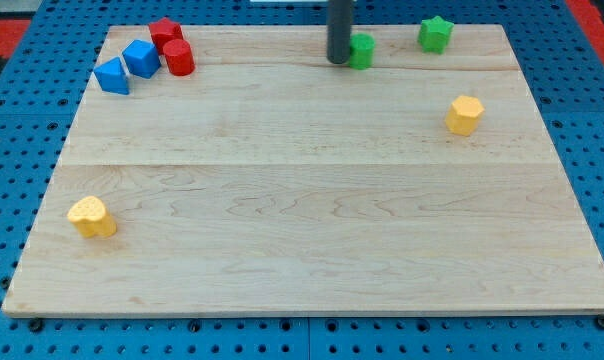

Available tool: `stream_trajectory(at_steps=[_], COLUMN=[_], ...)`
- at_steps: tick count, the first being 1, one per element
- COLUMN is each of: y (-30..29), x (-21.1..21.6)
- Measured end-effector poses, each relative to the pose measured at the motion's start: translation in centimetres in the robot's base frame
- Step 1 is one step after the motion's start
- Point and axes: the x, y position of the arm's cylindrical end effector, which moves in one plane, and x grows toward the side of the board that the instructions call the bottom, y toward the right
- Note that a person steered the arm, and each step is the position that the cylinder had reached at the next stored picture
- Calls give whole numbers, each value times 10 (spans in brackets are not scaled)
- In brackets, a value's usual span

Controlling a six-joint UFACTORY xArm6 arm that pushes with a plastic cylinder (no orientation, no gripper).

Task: Push the green circle closer to the yellow heart

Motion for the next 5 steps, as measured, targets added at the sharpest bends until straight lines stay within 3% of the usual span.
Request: stream_trajectory(at_steps=[2,3,4,5], y=[3,54,179,254], x=[65,25,25,8])
